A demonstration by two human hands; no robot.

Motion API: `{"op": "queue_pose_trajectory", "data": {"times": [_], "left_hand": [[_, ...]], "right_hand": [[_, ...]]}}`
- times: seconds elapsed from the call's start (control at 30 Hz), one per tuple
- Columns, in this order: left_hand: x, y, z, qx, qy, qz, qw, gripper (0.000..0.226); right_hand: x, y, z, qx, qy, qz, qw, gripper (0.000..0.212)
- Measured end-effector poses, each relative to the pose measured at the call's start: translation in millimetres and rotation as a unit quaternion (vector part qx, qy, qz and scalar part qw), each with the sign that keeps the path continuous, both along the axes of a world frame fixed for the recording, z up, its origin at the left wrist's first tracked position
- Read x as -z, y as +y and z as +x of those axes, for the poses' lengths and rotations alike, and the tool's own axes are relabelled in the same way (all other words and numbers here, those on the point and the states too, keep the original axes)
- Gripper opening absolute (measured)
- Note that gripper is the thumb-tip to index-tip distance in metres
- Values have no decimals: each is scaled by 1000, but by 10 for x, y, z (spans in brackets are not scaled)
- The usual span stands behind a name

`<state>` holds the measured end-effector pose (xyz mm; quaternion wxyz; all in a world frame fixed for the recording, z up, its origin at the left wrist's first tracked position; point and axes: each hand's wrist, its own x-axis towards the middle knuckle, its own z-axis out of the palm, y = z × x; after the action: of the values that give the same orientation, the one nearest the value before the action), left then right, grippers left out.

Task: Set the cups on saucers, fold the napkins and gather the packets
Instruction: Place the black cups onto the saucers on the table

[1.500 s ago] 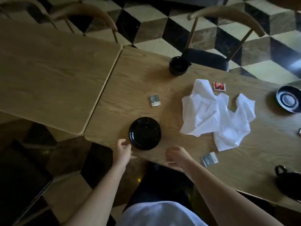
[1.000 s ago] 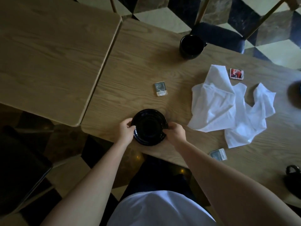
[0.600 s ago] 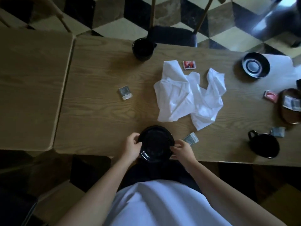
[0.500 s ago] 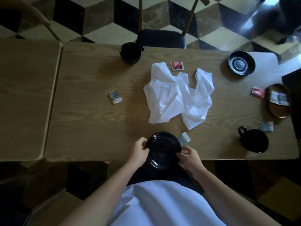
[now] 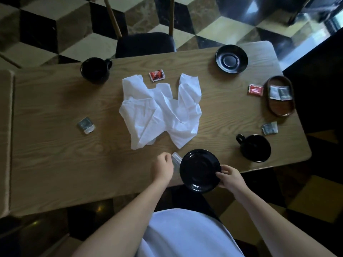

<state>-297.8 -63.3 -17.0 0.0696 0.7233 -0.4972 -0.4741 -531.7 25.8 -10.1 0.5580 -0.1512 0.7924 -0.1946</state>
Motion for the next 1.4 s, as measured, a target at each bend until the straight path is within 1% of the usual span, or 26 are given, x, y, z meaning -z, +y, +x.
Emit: {"op": "queue_pose_trajectory", "data": {"times": [0.03, 0.07, 0.1, 0.13, 0.27, 0.3, 0.37, 0.47, 0.57, 0.67, 0.7, 0.77, 0.8, 0.83, 0.9, 0.97, 1.07, 1.27, 1.4], "left_hand": [[20, -42, -13, -6, -29, -23, 999, 17], [29, -76, -31, 7, -56, -38, 998, 14], [45, -104, -51, 34, -76, -41, 996, 20], [56, -123, -64, 60, -86, -35, 994, 24], [89, -147, -106, 157, -149, -8, 976, 13], [100, -156, -100, 163, -151, -2, 975, 13], [122, -186, -42, 125, -127, 17, 984, 15], [98, -259, 279, 3, -98, 32, 995, 7], [52, -316, 789, -89, -110, 37, 989, 14], [43, -322, 1187, -155, -102, 44, 982, 17], [24, -298, 1270, -183, -100, 34, 977, 21], [-32, -202, 1321, -237, -100, -27, 966, 24], [-51, -133, 1282, -238, -89, -56, 966, 22], [-58, -50, 1209, -220, -58, -61, 972, 19], [-49, 97, 990, -155, 22, -10, 988, 16], [-11, 202, 796, -116, 55, 52, 990, 25], [34, 233, 667, -131, 48, 73, 987, 33], [41, 122, 660, -98, -7, 74, 992, 30], [60, 124, 666, -114, -5, 84, 990, 29]], "right_hand": [[-5, -19, -49, 1, -4, -3, 1000, 23], [-8, -33, -88, 0, -7, -5, 1000, 23], [-11, -49, -119, -3, -10, -5, 1000, 22], [-14, -63, -140, -6, -13, -6, 1000, 21], [-18, -124, -173, -3, -31, -9, 999, 21], [-21, -140, -168, -6, -34, -9, 999, 21], [-25, -168, -143, -10, -38, -8, 999, 20], [-34, -232, -60, -28, -42, -9, 999, 20], [-40, -340, 99, -46, -58, -19, 997, 21], [-24, -443, 295, -68, -58, -13, 996, 22], [-12, -472, 362, -73, -56, -10, 996, 23], [18, -518, 480, -81, -49, -7, 995, 23], [34, -532, 529, -86, -44, -3, 995, 24], [55, -537, 577, -94, -38, 0, 995, 25], [99, -534, 662, -104, -35, 3, 994, 26], [126, -521, 727, -105, -38, 7, 994, 26], [147, -503, 781, -109, -41, 13, 993, 26], [191, -523, 799, -104, -18, 5, 994, 26], [215, -512, 818, -103, -10, 5, 995, 25]]}}
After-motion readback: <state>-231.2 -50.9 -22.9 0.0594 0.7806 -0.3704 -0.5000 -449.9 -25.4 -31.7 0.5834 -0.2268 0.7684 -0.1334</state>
